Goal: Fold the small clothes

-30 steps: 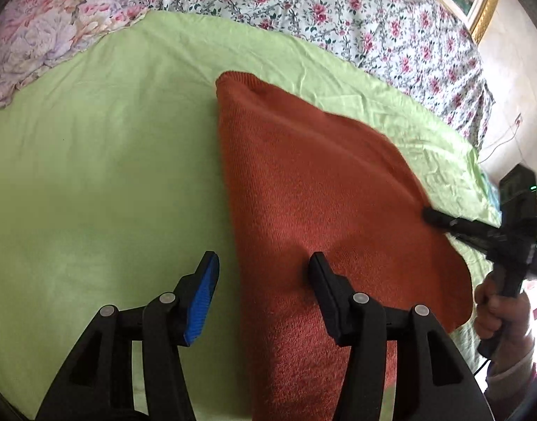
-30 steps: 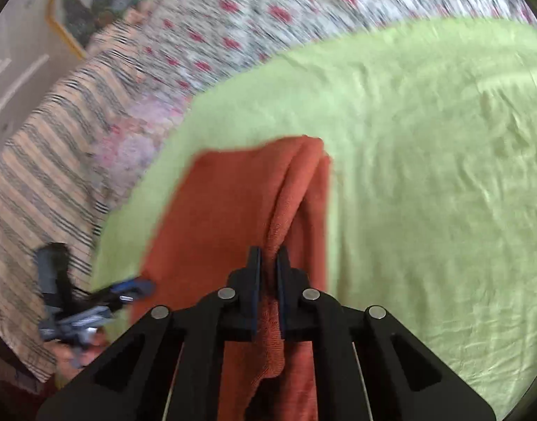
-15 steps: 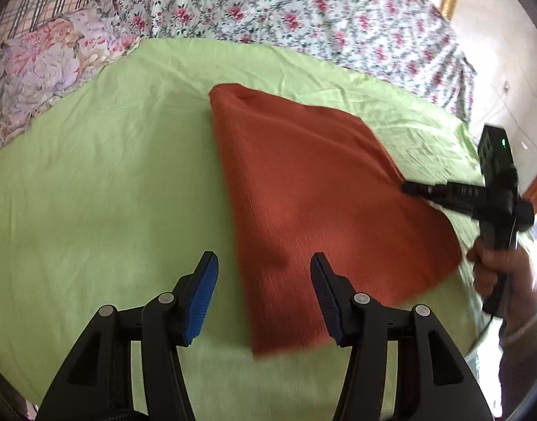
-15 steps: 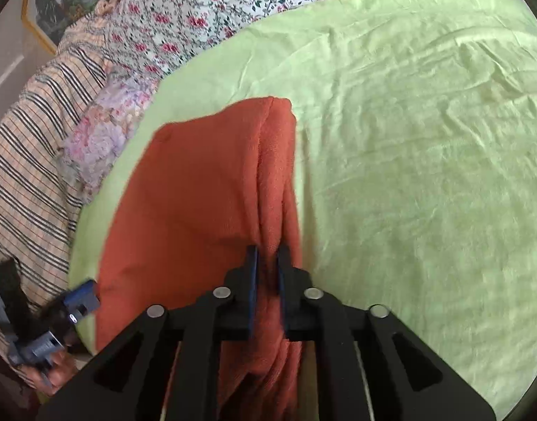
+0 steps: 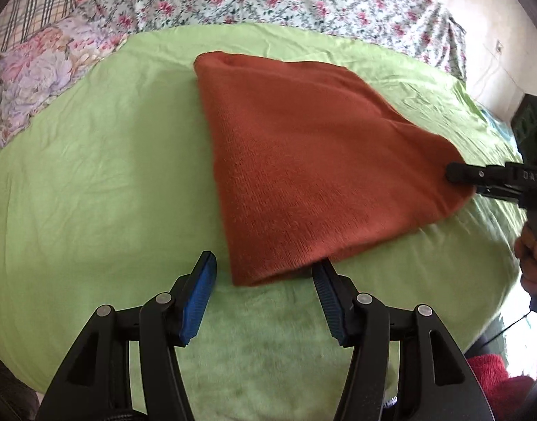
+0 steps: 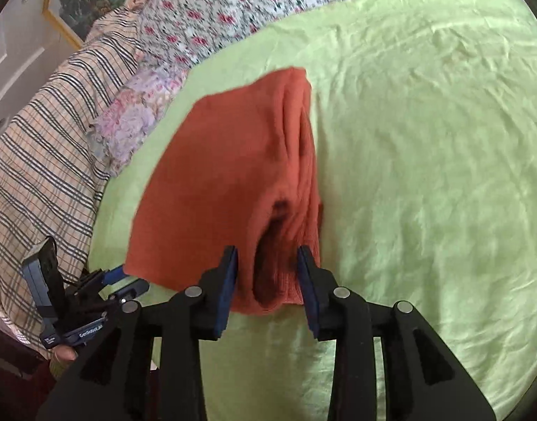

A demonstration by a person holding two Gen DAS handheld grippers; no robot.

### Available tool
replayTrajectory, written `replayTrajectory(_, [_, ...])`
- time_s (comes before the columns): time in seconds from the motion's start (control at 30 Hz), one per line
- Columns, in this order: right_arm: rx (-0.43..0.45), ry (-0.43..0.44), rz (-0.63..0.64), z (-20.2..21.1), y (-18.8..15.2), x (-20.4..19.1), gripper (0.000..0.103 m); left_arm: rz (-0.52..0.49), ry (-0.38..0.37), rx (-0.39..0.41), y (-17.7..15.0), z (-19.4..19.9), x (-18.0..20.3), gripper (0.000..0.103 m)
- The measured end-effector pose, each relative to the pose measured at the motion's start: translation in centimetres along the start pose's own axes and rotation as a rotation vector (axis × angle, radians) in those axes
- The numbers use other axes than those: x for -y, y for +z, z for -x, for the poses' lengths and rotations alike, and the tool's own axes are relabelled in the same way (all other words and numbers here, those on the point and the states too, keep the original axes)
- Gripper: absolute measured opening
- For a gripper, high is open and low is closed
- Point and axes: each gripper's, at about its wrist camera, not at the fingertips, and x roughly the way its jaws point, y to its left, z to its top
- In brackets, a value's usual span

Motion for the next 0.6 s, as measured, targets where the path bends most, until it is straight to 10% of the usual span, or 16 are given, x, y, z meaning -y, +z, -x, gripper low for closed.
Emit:
replayTrajectory(0.07, [0.004, 0.03, -0.011, -0.1, 0.2, -0.1, 0.009, 0.02, 0.01, 0.016, 0.3, 0.3, -0.3, 0.04])
replayTrajectory(0.27, [0.092, 0.023, 0.022, 2.7, 1.6, -1.2, 0.005, 0.05, 0.06, 0.008, 0.1, 0.4, -0.7, 0.014])
replayTrajectory(0.4, [0.02, -0.215, 0.097, 0.8, 0.4, -0.3, 0.0, 0.028, 0.092, 0.009, -0.4, 0.4, 0.1, 0.012])
replayTrajectory(0.6, [0.034, -0.121, -0.031, 2.1, 0.1, 2.0, 0.004, 0.003, 0.049, 0.004, -0.3, 1.8, -0.4, 0.014])
